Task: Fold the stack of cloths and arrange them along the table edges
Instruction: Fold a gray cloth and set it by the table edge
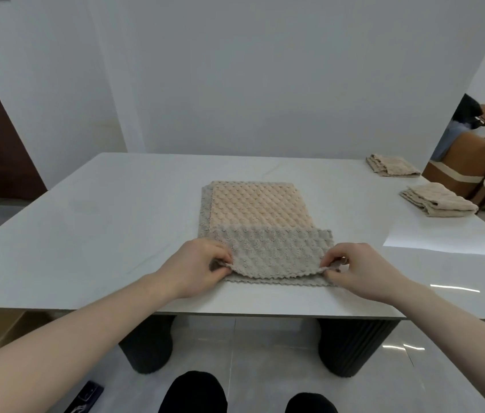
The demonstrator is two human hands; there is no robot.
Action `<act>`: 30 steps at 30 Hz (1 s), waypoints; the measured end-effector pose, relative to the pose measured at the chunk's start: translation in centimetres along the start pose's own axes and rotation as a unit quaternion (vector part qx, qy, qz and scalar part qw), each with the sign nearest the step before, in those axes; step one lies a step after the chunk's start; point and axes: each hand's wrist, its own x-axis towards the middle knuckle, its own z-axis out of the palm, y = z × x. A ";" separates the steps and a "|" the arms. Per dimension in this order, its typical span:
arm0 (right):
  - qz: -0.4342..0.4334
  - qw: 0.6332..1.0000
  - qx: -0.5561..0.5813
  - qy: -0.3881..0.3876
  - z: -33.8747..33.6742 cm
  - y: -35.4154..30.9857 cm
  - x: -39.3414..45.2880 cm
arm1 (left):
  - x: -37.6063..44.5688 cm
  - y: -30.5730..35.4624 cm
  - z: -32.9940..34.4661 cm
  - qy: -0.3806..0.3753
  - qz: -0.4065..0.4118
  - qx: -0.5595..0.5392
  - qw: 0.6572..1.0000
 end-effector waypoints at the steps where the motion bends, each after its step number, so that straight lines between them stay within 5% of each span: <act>1: -0.002 1.000 0.003 0.006 0.1 0.0 -0.1 | -0.1 -0.1 0.3 -0.006 0.000 0.006 1.000; 10: -0.016 0.999 0.028 0.028 1.1 0.3 -1.0 | 0.6 1.6 -0.5 -0.036 -0.025 0.076 0.996; 16: 0.104 0.978 0.116 0.137 1.7 0.5 1.6 | 3.7 5.8 2.0 -0.047 0.003 0.066 0.997; 24: 0.262 0.948 0.169 0.062 2.4 1.7 5.3 | 6.1 6.1 7.4 -0.151 -0.025 0.134 0.979; 30: 0.277 0.936 0.210 0.054 1.6 1.2 5.7 | 5.2 6.0 7.0 -0.073 0.020 0.107 0.991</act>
